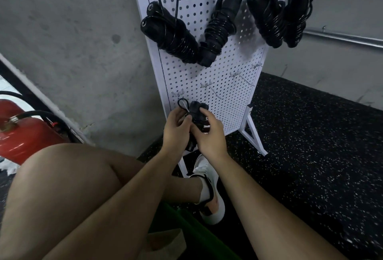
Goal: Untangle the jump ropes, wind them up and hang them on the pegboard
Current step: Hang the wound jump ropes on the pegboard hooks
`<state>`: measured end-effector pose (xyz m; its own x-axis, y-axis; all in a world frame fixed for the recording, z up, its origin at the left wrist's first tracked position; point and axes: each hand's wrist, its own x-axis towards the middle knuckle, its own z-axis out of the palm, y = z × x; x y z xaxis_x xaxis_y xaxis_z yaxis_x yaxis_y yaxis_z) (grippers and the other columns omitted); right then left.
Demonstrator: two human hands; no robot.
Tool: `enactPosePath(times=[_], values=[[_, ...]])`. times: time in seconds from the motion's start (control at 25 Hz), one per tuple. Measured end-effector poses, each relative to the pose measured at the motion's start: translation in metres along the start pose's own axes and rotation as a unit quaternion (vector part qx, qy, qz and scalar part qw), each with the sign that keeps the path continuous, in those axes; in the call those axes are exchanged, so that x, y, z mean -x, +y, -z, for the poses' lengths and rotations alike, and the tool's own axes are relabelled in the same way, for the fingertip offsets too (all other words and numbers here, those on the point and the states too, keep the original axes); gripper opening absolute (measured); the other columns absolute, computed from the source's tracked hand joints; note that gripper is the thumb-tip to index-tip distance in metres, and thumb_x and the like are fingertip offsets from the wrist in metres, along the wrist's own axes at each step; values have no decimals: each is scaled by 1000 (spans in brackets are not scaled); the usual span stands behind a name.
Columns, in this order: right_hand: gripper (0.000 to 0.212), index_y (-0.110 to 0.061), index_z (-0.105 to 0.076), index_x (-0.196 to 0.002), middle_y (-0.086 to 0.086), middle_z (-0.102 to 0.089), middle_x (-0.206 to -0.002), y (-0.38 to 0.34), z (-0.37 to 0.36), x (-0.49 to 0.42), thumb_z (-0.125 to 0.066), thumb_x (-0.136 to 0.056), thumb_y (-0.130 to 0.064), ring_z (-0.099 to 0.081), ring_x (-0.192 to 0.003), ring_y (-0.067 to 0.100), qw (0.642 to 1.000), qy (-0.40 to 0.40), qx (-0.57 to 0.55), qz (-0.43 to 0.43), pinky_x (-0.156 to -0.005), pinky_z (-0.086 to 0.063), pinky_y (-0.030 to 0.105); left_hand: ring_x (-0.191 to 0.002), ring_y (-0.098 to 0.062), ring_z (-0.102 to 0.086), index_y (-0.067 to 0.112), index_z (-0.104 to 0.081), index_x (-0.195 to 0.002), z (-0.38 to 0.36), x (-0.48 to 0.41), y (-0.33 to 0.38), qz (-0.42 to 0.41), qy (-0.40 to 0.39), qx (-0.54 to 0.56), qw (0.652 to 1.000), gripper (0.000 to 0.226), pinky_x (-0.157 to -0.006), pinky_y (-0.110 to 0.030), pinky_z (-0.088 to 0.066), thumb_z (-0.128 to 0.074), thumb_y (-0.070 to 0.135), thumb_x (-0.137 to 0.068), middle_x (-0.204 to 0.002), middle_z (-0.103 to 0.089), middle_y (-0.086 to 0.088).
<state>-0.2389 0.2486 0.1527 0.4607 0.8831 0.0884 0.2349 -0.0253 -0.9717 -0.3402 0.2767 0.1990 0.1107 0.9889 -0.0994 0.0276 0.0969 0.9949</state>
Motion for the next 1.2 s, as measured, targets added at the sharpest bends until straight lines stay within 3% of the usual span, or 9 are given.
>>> enactPosePath(times=[0.12, 0.24, 0.36, 0.44, 0.6, 0.76, 0.88, 1.0, 1.2], values=[[58, -37, -51, -139, 2, -59, -124, -1, -7, -7, -76, -87, -42, -65, -99, -3, 1000, 5, 5, 8, -88, -58, 23, -107, 11, -59, 21, -55, -138, 3, -10, -2, -9, 0, -33, 999, 36, -92, -12, -50, -58, 17, -102, -116, -61, 24], [57, -33, -49, -141, -2, -52, -127, -2, -6, -3, -74, -90, -31, -58, -105, -4, 1000, 14, 25, 10, -85, -44, 0, -115, 0, -62, 23, -58, -137, 5, -11, -13, -29, 1, -76, 997, 34, -103, -28, -51, -58, 23, -103, -124, -67, 14], [56, -30, -46, -145, -5, -48, -133, 2, -3, 7, -70, -94, -29, -46, -113, -7, 997, 16, 66, 27, -85, -31, -6, -113, 5, -58, 25, -61, -131, 4, -1, -26, -61, 24, -124, 990, 29, -99, -18, -49, -59, 26, -102, -123, -63, 14], [52, -28, -45, -147, -3, -49, -135, 8, 1, 16, -64, -98, -31, -43, -110, -10, 994, -3, 99, 45, -86, -32, -4, -103, 12, -53, 25, -60, -121, 2, 5, -30, -88, 52, -172, 980, 22, -87, -5, -44, -63, 25, -99, -117, -55, 14], [42, -30, -47, -145, -6, -51, -138, 19, 14, 38, -51, -104, -38, -48, -111, -7, 986, -34, 145, 70, -92, -46, 18, -92, -1, -54, 19, -61, -106, -2, 16, -34, -108, 57, -243, 962, 8, -73, -6, -42, -64, 22, -98, -105, -53, 8], [36, -25, -53, -141, -2, -56, -133, 33, 40, 54, -46, -107, -35, -56, -108, 5, 980, -24, 176, 87, -87, -48, 22, -89, 5, -53, 17, -65, -112, -7, 30, -56, -168, -13, -316, 934, 14, -74, 0, -38, -56, 23, -103, -110, -57, 7], [35, -25, -54, -139, 1, -57, -128, 55, 70, 66, -46, -106, -31, -59, -110, 16, 976, -14, 204, 68, -88, -52, 34, -98, -2, -54, 11, -67, -120, -23, 37, -81, -225, -120, -346, 903, 24, -88, -16, -48, -56, 22, -103, -115, -62, -1], [35, -26, -53, -139, 2, -57, -128, 85, 101, 86, -46, -105, -32, -59, -113, 20, 972, -4, 235, 20, -92, -52, 37, -113, -17, -59, 13, -64, -130, -54, 46, -110, -219, -208, -356, 884, 39, -102, -35, -49, -51, 33, -100, -122, -62, -4], [36, -27, -53, -138, 2, -56, -130, 140, 153, 114, -46, -104, -35, -60, -110, 25, 953, 33, 288, -93, -85, -54, 41, -128, -24, -53, 17, -57, -140, -121, 64, -151, -181, -329, -431, 820, 40, -108, -39, -43, -54, 29, -102, -140, -55, -5]])
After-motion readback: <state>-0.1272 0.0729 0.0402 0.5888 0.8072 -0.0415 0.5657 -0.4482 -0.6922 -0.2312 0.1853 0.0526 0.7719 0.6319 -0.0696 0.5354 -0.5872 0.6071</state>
